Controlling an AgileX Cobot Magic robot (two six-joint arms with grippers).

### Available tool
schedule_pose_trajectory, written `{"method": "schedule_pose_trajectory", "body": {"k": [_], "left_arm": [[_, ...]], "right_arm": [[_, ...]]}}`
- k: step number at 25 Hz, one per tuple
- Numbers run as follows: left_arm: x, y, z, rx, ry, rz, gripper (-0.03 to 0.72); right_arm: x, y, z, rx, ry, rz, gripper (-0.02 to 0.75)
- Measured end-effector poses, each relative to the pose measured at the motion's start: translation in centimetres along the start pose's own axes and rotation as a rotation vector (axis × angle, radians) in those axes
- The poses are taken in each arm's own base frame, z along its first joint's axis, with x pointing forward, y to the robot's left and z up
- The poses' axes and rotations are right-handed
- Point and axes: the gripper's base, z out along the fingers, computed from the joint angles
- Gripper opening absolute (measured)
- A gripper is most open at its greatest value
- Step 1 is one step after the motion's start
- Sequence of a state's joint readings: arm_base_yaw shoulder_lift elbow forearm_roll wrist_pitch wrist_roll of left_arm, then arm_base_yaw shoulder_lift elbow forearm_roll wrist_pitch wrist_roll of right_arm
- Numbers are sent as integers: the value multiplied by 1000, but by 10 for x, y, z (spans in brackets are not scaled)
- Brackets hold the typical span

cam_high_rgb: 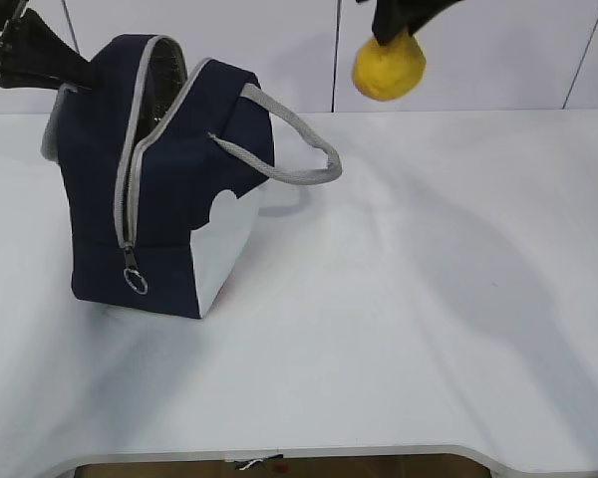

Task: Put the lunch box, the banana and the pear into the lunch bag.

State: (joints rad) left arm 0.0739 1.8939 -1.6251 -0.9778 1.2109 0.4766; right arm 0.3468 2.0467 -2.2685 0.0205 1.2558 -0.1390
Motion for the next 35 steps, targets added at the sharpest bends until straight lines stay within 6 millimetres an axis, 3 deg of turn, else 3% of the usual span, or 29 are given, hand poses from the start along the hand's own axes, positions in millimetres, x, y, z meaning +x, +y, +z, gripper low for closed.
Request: {"method": "schedule_pose_trajectory", "body": {"k": [4,7,14,17,21,24,29,35], "left_arm": [[-1,-1,0,11,-6,-5,3],[-2,-4,0,42,-22,-18,3],[-4,-7,0,73,-37,-31,3],[-4,-7,0,78,-40,-33,3],[-4,-7,0,78,-40,-33,3],[-4,-7,0,78,-40,-33,3],[-4,-7,0,78,-40,-33,3],[-4,-7,0,78,-40,-33,3]], "right_arm": [[-12,23,-16,-266,-95,95,256],[-19,37,-11,-440,-147,141,256],[-21,56,60,-710,-137,205,255],[-19,59,82,-757,-143,233,255],[-19,62,97,-818,-168,248,260],[-19,63,100,-827,-174,249,319],[-18,64,107,-839,-168,261,522],[-14,59,104,-865,-134,252,569]]}}
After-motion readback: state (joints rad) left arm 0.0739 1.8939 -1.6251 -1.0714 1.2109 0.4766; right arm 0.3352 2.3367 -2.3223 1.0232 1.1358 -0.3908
